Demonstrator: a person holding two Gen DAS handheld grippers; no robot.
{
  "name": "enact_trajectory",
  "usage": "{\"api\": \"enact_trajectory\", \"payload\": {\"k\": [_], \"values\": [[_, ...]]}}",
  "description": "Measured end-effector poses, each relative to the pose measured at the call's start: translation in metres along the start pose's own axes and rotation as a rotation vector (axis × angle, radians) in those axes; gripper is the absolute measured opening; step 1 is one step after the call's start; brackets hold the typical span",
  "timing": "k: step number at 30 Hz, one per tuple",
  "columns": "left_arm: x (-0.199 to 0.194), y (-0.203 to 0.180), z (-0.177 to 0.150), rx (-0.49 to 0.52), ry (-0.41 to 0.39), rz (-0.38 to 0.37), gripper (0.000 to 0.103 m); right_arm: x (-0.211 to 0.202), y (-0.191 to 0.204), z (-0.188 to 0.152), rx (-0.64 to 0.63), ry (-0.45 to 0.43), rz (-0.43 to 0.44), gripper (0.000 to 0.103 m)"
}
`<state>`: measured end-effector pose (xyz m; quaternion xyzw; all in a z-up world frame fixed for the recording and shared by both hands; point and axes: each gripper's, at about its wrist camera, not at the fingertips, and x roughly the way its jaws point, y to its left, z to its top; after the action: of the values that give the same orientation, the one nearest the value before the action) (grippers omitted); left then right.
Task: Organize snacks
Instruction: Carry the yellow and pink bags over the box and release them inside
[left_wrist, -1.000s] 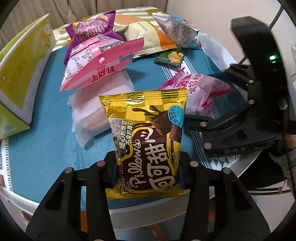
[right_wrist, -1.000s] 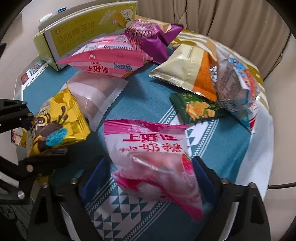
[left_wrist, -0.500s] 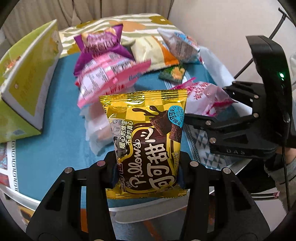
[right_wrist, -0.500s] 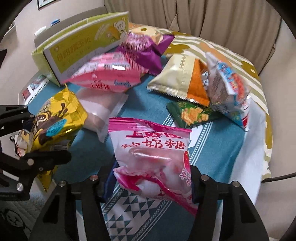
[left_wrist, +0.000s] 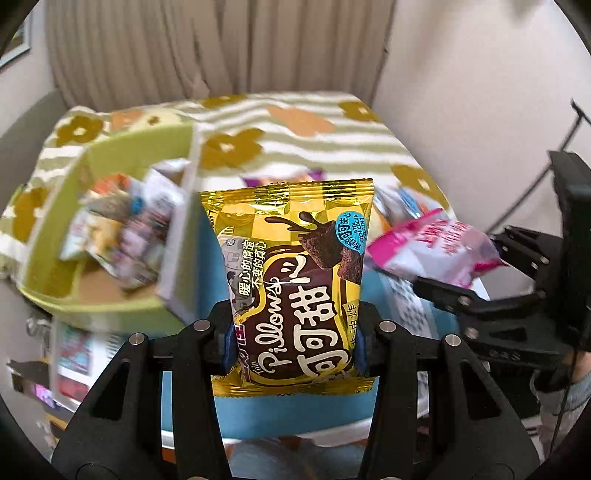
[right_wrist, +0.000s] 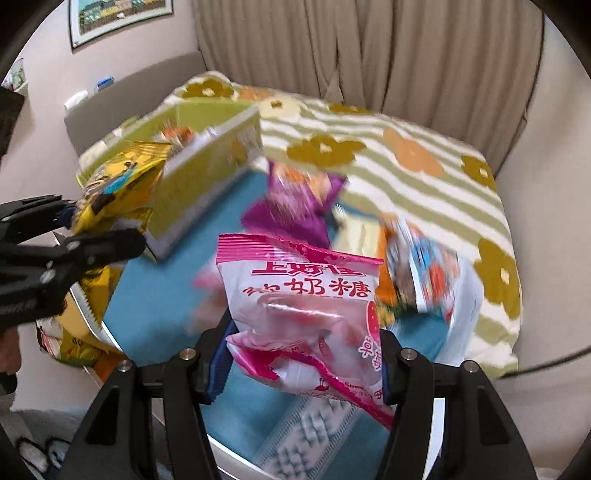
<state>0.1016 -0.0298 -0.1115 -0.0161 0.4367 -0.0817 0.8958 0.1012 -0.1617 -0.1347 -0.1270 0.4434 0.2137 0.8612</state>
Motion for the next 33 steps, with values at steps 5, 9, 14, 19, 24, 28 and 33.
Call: {"api": "enact_trajectory", "payload": {"k": [5, 9, 14, 19, 24, 28, 33], "values": [[-0.017, 0.059, 0.028, -0.042, -0.042, 0.058, 0.043, -0.006, 0.033, 0.058, -0.002, -0.086, 0.053, 0.056], [-0.018, 0.116, 0.049, -0.077, -0.047, 0.095, 0.043, 0.003, 0.060, 0.095, -0.003, -0.115, 0.074, 0.056], [-0.006, 0.182, 0.068, -0.121, -0.017, 0.120, 0.043, 0.029, 0.095, 0.142, 0.029, -0.121, 0.117, 0.056], [0.016, 0.233, 0.075, -0.129, 0.029, 0.123, 0.043, 0.053, 0.122, 0.173, 0.055, -0.107, 0.124, 0.056], [0.044, 0.267, 0.071, -0.125, 0.083, 0.121, 0.083, 0.072, 0.140, 0.187, 0.087, -0.084, 0.117, 0.056], [0.046, 0.281, 0.066, -0.107, 0.082, 0.108, 0.099, 0.083, 0.150, 0.193, 0.112, -0.068, 0.106, 0.056], [0.037, 0.298, 0.056, -0.115, 0.087, 0.073, 0.099, 0.088, 0.158, 0.197, 0.141, -0.051, 0.086, 0.056]]}}
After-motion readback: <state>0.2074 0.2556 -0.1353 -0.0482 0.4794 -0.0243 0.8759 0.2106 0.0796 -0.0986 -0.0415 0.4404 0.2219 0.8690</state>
